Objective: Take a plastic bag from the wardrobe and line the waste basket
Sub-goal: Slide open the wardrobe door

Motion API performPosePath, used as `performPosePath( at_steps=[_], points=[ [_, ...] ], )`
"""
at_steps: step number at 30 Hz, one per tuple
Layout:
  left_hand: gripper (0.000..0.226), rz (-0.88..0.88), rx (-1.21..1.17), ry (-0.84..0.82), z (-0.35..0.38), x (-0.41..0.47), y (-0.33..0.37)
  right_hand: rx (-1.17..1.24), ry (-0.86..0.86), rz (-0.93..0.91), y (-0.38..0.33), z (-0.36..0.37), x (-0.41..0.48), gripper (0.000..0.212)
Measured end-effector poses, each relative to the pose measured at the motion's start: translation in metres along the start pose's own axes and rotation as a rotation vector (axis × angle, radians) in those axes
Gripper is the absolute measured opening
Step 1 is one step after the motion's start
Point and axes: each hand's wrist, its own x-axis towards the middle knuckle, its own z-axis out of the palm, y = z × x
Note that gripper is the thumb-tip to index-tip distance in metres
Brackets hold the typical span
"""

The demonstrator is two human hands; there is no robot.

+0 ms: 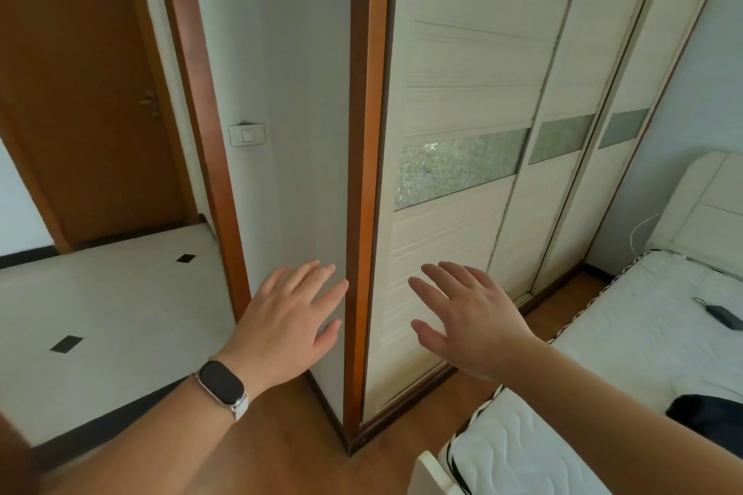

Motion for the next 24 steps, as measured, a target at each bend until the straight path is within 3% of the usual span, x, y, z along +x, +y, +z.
performPosePath(
  at_steps=[10, 24],
  points=[
    [0.048, 0.057, -0.038, 0.029, 0.043, 0.068, -0.086, -0.008, 0.031, 0.090, -0.003, 0.016, 0.102, 0.066],
    [0.048, 0.064, 0.011, 0.073, 0.093, 0.211, -0.089, 0.012, 0.289, 0.076, 0.097, 0.071, 0.210, 0.055]
  ],
)
